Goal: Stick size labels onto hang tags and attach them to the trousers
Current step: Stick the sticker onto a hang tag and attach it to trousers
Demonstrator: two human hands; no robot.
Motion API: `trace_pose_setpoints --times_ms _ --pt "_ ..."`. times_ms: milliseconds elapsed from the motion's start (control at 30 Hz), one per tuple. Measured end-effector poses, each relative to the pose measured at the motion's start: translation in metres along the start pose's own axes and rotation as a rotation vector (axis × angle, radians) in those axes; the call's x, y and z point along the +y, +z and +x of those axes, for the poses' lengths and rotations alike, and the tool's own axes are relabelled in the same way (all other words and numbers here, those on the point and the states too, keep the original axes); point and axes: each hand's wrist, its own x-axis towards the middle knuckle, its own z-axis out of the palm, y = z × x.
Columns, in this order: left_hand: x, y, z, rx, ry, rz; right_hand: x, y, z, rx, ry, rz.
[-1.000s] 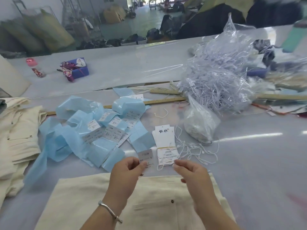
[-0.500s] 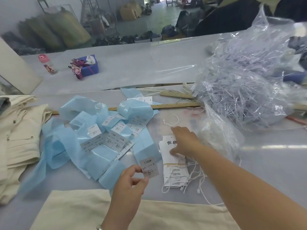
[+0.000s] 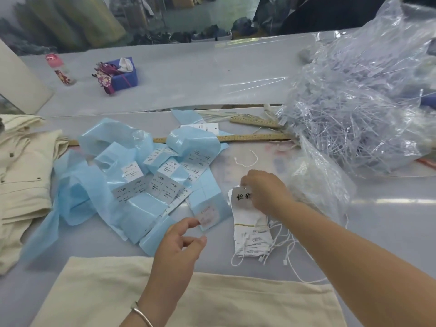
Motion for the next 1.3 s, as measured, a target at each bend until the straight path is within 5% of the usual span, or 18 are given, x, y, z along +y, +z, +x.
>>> trace_pose_setpoints --times_ms 167,367,667,833,1033,1300 --pt "0.008 -0.008 -0.009 -0.020 0.129 -0.018 -0.022 -0.033 -0.031 0.601 0.244 0.809" --pt "0.019 -0.022 -0.031 -0.065 0.328 0.028 -0.061 -0.084 -0.080 0.852 0.267 1.299" --pt "0.030 -0.045 -0.086 -0.133 0.516 0.133 -0.145 -0.091 -0.183 0.684 0.373 1.486" --pt "0.013 -0.059 -0.119 -0.205 0.449 -0.090 -0.185 -0.083 -0.231 0.754 0.487 1.460" --pt "-0.011 -0.081 -0.153 -0.175 0.332 -0.281 -0.238 -0.065 -0.284 0.608 0.365 1.317" --pt "-0.015 -0.106 -0.177 -0.190 0.319 -0.313 -0.259 -0.068 -0.321 0.397 0.450 1.626"
